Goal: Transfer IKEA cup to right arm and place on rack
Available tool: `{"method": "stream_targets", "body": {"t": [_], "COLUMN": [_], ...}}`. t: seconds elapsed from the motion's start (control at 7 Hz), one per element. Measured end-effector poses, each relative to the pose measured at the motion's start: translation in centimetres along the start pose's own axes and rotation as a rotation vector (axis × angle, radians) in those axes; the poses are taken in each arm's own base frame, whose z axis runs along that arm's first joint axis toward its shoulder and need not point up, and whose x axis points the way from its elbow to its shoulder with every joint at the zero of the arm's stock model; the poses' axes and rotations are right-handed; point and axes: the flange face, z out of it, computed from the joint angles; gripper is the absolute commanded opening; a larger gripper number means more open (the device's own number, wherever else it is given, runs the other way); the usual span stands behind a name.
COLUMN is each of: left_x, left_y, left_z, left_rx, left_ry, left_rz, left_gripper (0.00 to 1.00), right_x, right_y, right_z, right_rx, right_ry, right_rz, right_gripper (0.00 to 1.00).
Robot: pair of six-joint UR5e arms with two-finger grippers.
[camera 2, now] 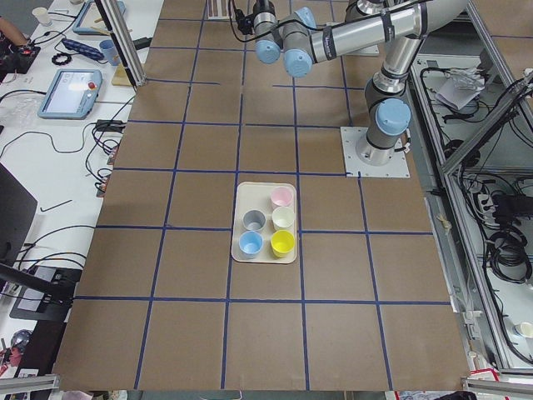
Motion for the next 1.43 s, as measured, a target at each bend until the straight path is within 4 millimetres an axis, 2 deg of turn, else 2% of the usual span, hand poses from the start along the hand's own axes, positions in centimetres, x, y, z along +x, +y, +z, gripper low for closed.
{"method": "stream_targets", "body": {"t": [0.14,0.57,0.86,1.14,1.29,1.43], "left_x": [0.0,-0.1,-0.2,0.3,1.5,3.1], "left_y": [0.0,-0.6,-2.0,-2.7,-2.8,-2.9], "left_z": [-0.1,-1.5,-5.2,-8.9,-10.2,-11.3], "left_rx": [0.002,0.021,0.075,0.130,0.150,0.186], "left_ry": [-0.002,-0.040,-0.135,-0.283,-0.439,-0.638], "left_rz": [0.002,-0.060,-0.102,-0.147,-0.118,-0.079], "left_gripper": [0.73,0.76,0.77,1.00,1.00,1.00], "right_x": [0.0,-0.4,-0.6,0.1,1.5,3.4], "right_y": [0.0,0.2,0.5,1.3,2.8,5.1], "right_z": [0.0,-0.2,-0.5,-1.0,-2.5,-4.8], "right_rx": [-0.001,-0.010,-0.020,-0.054,-0.098,-0.151], "right_ry": [0.000,0.009,0.012,0.034,0.082,0.148], "right_rz": [0.001,0.003,0.011,0.027,0.055,0.103], "right_gripper": [0.00,0.00,0.00,0.00,0.00,0.00]}}
